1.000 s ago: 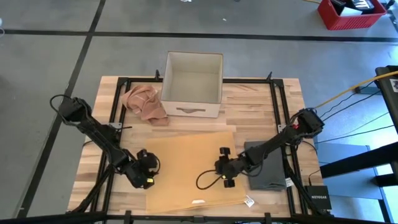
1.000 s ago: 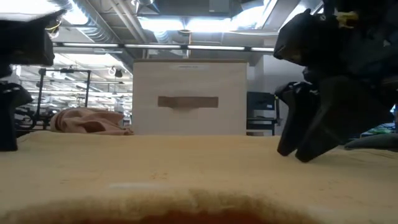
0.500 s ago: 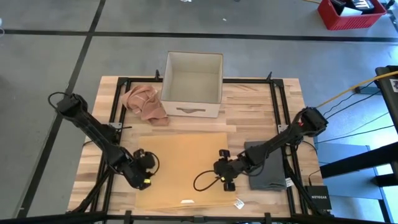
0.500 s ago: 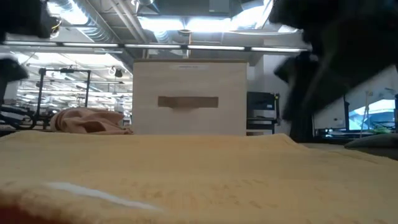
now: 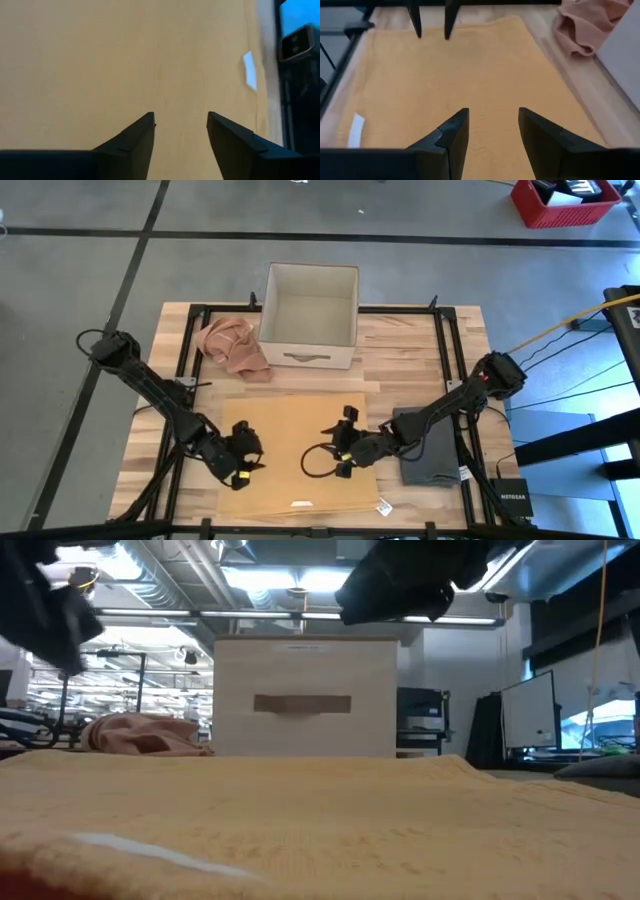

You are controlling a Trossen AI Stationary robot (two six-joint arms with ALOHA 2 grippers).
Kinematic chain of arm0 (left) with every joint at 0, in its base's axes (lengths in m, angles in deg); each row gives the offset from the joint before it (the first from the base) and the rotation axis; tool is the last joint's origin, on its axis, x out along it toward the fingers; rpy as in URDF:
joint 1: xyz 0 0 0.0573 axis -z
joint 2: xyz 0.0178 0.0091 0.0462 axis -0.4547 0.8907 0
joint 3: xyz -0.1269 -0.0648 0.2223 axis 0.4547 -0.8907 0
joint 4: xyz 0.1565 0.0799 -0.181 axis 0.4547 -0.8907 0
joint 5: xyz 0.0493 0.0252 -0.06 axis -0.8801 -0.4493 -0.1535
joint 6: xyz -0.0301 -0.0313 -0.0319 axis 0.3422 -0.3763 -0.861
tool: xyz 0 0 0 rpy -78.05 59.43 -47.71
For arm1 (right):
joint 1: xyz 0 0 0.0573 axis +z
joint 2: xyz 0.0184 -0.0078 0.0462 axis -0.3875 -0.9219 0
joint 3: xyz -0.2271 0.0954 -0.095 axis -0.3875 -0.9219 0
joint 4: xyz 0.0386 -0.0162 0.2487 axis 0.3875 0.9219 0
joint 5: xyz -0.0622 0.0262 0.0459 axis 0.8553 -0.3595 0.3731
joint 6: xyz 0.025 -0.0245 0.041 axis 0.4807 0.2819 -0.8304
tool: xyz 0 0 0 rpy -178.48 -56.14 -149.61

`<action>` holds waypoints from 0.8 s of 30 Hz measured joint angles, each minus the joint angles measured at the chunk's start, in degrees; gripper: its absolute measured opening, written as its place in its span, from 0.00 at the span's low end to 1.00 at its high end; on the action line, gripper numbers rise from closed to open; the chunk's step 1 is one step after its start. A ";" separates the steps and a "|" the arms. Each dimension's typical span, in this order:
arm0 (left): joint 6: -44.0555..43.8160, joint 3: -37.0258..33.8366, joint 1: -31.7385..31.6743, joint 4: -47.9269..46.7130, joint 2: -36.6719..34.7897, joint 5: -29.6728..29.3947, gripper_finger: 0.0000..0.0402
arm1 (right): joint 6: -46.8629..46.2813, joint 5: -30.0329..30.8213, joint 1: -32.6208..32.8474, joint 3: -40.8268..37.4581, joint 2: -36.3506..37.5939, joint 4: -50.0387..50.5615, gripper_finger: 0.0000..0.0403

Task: Fold towel
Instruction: Fold the yellow towel

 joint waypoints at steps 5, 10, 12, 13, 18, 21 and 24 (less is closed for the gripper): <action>6.27 0.02 -3.51 4.70 2.66 -0.14 0.57 | -4.85 -2.91 -2.72 0.00 -0.02 -7.12 0.43; 14.40 0.64 -8.28 6.69 3.23 4.99 0.64 | -2.52 -12.70 -6.40 0.68 -0.04 -12.75 0.43; 16.20 2.06 -9.95 5.39 2.75 7.61 0.65 | -1.26 -17.84 -8.17 2.66 -0.07 -11.14 0.44; 16.83 2.93 -10.54 4.13 2.36 8.57 0.65 | -0.58 -20.11 -9.12 4.05 0.03 -9.41 0.45; 17.37 7.23 -11.63 -7.76 0.92 10.36 0.65 | 1.90 -27.51 -12.98 13.66 0.22 11.29 0.59; 14.51 8.53 -10.74 -14.86 0.42 11.10 0.65 | 2.93 -28.11 -13.78 19.51 0.23 31.83 0.69; 10.55 8.66 -8.80 -20.14 0.41 11.94 0.65 | 2.86 -28.07 -13.54 21.00 0.33 47.36 0.75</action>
